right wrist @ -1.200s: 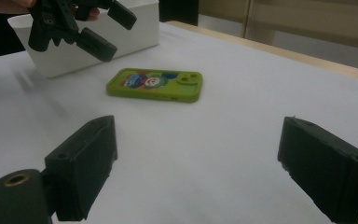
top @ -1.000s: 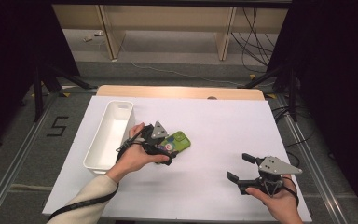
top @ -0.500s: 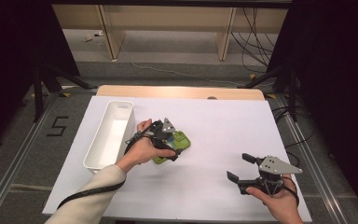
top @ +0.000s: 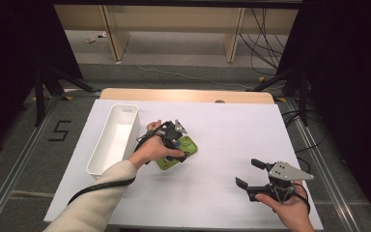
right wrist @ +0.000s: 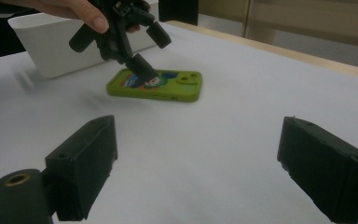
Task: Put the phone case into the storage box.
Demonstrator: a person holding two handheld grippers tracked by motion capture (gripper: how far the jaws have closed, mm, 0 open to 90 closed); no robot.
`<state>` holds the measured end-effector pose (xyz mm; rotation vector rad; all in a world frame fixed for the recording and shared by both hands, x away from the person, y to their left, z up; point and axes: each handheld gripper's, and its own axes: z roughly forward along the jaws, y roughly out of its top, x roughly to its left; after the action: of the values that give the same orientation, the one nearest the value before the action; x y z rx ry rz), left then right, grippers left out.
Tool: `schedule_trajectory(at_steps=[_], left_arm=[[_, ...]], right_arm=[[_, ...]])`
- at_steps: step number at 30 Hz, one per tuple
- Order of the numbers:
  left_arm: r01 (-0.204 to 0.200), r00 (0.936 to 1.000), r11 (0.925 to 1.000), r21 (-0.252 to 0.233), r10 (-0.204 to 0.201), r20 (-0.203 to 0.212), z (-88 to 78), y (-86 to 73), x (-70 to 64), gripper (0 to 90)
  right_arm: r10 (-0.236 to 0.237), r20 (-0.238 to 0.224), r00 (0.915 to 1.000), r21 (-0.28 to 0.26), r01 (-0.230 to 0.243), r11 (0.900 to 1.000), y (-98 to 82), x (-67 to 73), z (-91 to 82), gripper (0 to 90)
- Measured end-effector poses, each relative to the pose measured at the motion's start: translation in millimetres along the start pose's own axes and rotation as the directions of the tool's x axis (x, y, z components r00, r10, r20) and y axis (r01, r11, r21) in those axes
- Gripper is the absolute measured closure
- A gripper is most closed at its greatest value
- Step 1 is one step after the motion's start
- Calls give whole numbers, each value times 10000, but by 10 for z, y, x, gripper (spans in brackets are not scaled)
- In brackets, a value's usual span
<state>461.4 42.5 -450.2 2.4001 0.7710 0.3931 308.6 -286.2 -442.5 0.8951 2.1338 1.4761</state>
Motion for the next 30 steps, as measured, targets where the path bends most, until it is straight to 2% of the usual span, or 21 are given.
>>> schedule_trajectory(at_steps=[2,7,23,30], left_arm=[[-189,9997,9995,234,185,169,45,3,1,0],[-215,9992,9990,391,201,345,101,13,-18,0],[34,9997,9943,1063,-60,240,298,10,58,0],[235,9993,9942,1048,-265,270,348,36,54,0]], right_arm=[[-10,12,10000,1,10,10000,1,-1,0,131],[-21,14,10000,4,21,10000,-1,1,1,132],[-41,13,10000,-5,41,10000,2,2,-4,134],[-39,35,10000,1,39,10000,1,1,-6,134]])
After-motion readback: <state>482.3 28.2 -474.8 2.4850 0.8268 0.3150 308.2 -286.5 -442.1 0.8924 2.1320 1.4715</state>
